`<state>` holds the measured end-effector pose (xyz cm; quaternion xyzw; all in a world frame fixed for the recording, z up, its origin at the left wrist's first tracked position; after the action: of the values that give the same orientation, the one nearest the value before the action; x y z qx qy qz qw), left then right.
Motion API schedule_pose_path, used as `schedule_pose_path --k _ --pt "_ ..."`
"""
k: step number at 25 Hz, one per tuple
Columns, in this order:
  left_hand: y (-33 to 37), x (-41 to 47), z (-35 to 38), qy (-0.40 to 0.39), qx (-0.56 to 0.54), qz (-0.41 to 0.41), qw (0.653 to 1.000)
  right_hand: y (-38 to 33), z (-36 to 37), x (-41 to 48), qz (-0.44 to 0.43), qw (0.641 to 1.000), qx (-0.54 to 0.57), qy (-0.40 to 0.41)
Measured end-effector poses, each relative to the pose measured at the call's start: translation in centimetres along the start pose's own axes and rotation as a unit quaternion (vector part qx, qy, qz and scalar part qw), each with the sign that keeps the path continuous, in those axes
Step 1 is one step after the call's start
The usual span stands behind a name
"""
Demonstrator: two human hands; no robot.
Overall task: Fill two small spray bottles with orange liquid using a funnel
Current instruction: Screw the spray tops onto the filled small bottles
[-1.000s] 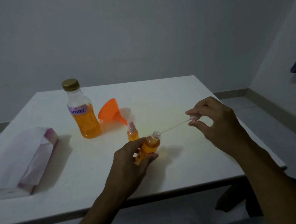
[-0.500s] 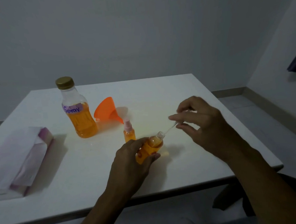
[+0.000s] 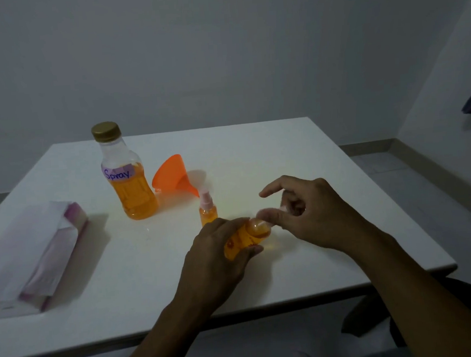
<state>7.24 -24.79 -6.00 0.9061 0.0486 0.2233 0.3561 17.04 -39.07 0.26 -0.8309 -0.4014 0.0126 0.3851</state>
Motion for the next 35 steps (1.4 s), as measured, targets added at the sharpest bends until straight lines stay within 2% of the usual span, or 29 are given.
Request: schedule_pose_path --k 2,5,7,10,15,19,23,27,30,35 --pt "0.0 0.0 0.2 -0.004 0.003 0.003 1.000 0.5 -0.1 -0.1 0.023 0.999 0.009 -0.026" --pt "0.0 0.1 0.3 -0.006 0.005 0.010 1.000 0.8 -0.5 -0.8 0.006 0.997 0.030 -0.078" --pt "0.0 0.1 0.4 -0.007 0.007 0.010 1.000 1.1 -0.5 -0.9 0.000 0.997 0.016 -0.071" --pt "0.1 0.2 0.6 -0.006 0.012 0.014 1.000 1.6 -0.4 -1.0 0.024 0.996 -0.062 -0.056" --pt "0.2 0.2 0.7 -0.006 0.004 0.019 1.000 1.0 -1.0 -1.6 -0.025 0.999 -0.015 -0.033" --pt "0.0 0.2 0.7 -0.007 0.010 0.020 1.000 1.7 -0.4 -1.5 0.025 0.998 -0.033 -0.046" --pt "0.2 0.1 0.6 -0.009 0.011 0.022 1.000 1.1 -0.7 -1.7 -0.018 0.999 0.032 -0.030" --pt "0.4 0.0 0.7 -0.008 0.029 0.027 0.999 1.4 0.0 -1.5 0.030 0.998 0.036 -0.032" --pt "0.5 0.1 0.7 -0.009 0.023 0.030 0.999 1.3 -0.2 -1.7 0.001 0.997 0.067 -0.038" --pt "0.3 0.2 0.5 -0.001 0.021 0.030 0.999 1.7 -0.2 -1.4 0.041 0.999 0.018 -0.006"
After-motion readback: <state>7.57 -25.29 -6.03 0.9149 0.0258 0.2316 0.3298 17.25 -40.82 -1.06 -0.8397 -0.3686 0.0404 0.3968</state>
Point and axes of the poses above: each hand's wrist, its own x-axis towards the middle knuckle, its own z-axis out of the palm, y = z × x, the point moved 7 cm from there along x, towards the middle knuckle
